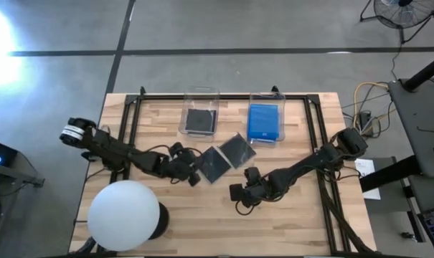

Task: Pick & place jewel cases by type
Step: Put the black cd case into the left transparent bin

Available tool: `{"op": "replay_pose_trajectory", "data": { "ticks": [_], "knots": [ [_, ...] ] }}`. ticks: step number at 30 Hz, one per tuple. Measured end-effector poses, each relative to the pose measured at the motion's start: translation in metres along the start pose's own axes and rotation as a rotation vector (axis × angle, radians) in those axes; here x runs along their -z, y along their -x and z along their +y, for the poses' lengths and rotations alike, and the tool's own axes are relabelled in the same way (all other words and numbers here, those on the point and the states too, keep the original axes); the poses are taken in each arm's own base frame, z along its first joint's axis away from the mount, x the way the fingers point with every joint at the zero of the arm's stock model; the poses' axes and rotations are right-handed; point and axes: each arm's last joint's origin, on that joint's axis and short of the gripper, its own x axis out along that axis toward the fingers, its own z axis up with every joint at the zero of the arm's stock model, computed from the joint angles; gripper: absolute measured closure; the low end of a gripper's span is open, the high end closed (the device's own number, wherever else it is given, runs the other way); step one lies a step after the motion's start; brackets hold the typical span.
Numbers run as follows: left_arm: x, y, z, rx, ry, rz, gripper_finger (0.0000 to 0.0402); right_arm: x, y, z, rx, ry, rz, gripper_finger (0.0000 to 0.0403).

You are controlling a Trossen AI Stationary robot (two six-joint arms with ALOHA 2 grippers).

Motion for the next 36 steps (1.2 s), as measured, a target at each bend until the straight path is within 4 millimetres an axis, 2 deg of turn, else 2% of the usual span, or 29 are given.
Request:
{"op": "replay_pose_trajectory", "data": {
  "ticks": [9,14,18,21,25,27,30,32,36],
  "knots": [
    [0.025,-0.034,0.003,-0.062,0.032,0.061,0.0296,0.000,0.000,0.001,-0.014,-0.007,-0.002,0.0170],
    [0.035,-0.041,-0.005,-0.021,0.167,0.107,0.0296,-0.001,-0.001,0.002,-0.019,-0.060,-0.003,0.0170],
    [0.042,-0.036,-0.024,0.044,0.227,0.115,0.0296,-0.003,-0.002,0.001,-0.018,-0.093,-0.005,0.0170],
    [0.037,-0.023,-0.040,0.131,0.226,0.141,0.0296,-0.005,-0.003,-0.001,-0.010,-0.108,-0.011,0.0170],
    [0.019,0.000,-0.055,0.198,0.184,0.119,0.0296,-0.006,-0.006,-0.007,0.010,-0.152,-0.007,0.0170],
    [0.009,0.007,-0.054,0.152,0.122,0.092,0.0296,-0.005,-0.011,-0.011,-0.005,-0.198,0.003,0.0170],
    [0.009,0.011,-0.044,0.032,0.021,0.094,0.0296,-0.003,-0.018,-0.015,-0.092,-0.252,0.043,0.0170],
    [0.008,0.010,-0.039,0.017,0.022,0.091,0.0296,-0.002,-0.024,-0.018,-0.130,-0.282,0.056,0.0170],
    [0.024,-0.003,-0.025,0.002,0.078,0.193,0.0296,0.002,-0.037,-0.017,-0.123,-0.289,0.053,0.0170]
  ]
}}
